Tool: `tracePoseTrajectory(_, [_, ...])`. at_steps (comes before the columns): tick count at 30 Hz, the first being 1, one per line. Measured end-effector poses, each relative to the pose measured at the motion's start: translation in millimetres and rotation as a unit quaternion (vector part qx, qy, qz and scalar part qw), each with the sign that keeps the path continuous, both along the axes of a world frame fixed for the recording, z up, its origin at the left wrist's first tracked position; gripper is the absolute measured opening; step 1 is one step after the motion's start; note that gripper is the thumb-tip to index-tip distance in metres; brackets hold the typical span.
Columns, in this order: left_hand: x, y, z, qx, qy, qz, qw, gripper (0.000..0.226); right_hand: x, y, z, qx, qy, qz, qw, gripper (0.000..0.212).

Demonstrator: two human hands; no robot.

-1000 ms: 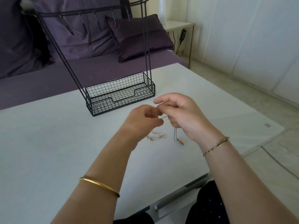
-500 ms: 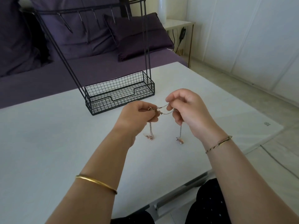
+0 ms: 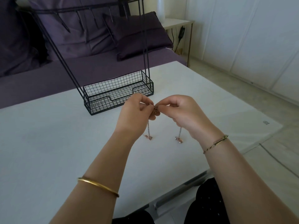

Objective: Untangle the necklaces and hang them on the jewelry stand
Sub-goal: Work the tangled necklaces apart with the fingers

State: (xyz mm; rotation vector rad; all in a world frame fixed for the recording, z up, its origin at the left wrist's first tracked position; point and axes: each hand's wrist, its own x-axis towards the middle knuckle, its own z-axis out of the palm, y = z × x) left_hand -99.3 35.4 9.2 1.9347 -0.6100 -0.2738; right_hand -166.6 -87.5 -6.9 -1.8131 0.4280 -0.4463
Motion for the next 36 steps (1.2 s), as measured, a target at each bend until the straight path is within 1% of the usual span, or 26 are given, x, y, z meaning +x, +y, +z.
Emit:
tracePoseTrajectory(4, [-0.2,-2.1,0.5,0.036,-0.056,0.032,0.997,0.005,0.9,0.6,-0.6,0.000,0.006,-0.014,1.000,0.008])
tracePoseTrajectory(6, [0.4,-2.4,1.2,0.044,-0.058,0.040,0.997,0.004,0.9,1.5,-0.5,0.010,0.002,-0.022,1.000,0.009])
tracePoseTrajectory(10, [-0.6,-3.2,3.1,0.042,-0.015,0.038,0.998,0.004,2.6,3.7,-1.4,0.016,-0.010,-0.045,0.999,0.007])
tracePoseTrajectory(15, [1.3,-1.8,4.4,0.000,0.097,0.020,0.995,0.005,6.7,5.0,-4.0,-0.022,-0.049,-0.058,0.997,0.009])
tracePoseTrajectory(20, [2.8,-1.1,4.5,-0.024,0.115,0.034,0.993,0.013,5.7,4.7,-3.2,-0.013,-0.059,-0.044,0.997,0.007])
tracePoseTrajectory(25, [2.9,-0.6,6.1,-0.001,0.148,0.025,0.989,0.011,4.5,7.2,-0.5,0.028,-0.064,-0.018,0.997,0.013])
tracePoseTrajectory(27, [1.6,-0.2,6.6,0.009,0.140,0.020,0.990,0.007,4.0,7.6,0.5,0.032,-0.064,-0.011,0.997,0.014])
tracePoseTrajectory(32, [1.9,-0.1,4.1,0.014,0.078,0.040,0.996,0.004,2.8,8.3,2.0,0.021,-0.064,0.004,0.998,0.015])
tracePoseTrajectory(36, [3.7,-1.6,3.0,0.003,0.076,0.048,0.996,0.007,3.0,6.3,1.7,0.016,-0.060,-0.018,0.998,0.017])
